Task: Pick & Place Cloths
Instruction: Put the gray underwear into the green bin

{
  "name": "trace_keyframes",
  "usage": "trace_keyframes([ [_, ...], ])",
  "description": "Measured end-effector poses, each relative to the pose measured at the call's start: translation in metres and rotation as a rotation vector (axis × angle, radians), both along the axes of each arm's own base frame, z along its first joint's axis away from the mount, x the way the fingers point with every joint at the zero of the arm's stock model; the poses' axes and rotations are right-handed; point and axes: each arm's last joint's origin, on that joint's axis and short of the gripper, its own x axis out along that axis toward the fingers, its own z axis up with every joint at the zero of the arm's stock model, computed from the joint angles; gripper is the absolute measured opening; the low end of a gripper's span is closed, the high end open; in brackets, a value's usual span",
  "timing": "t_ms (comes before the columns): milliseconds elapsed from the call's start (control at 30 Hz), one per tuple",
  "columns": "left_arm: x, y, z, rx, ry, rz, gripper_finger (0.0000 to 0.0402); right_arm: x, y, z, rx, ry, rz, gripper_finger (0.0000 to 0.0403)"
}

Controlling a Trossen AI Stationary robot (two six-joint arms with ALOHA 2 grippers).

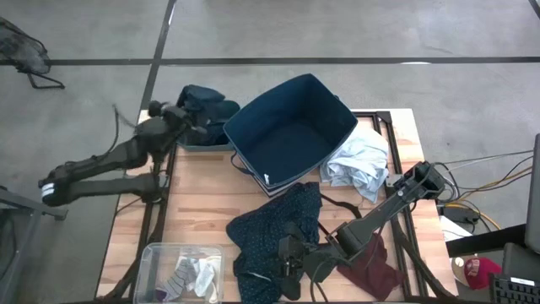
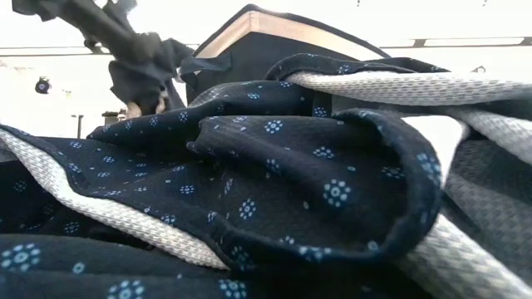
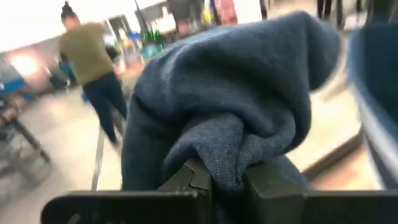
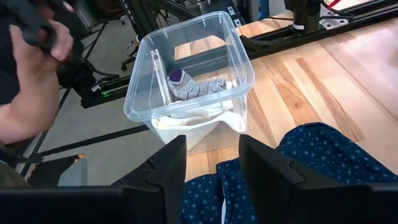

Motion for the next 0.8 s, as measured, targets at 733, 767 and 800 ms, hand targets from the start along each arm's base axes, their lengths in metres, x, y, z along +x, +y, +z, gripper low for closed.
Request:
trace_keyframes([
  [733, 0.015, 0.041, -0.037, -0.266, 0.143, 0.025, 0.0129, 0.0, 0.0, -0.004, -0.024, 0.008, 0.008, 0.0134],
  [767, 0.015, 0.04, -0.037, -0.286, 0.132, 0.004, 0.0142, -0.001, -0.001, -0.005, -0.025, 0.009, 0.008, 0.013],
  [800, 0.015, 0.039, -0.036, -0.308, 0.121, -0.023, 0.0155, -0.001, -0.001, -0.006, -0.026, 0.012, 0.007, 0.0126],
])
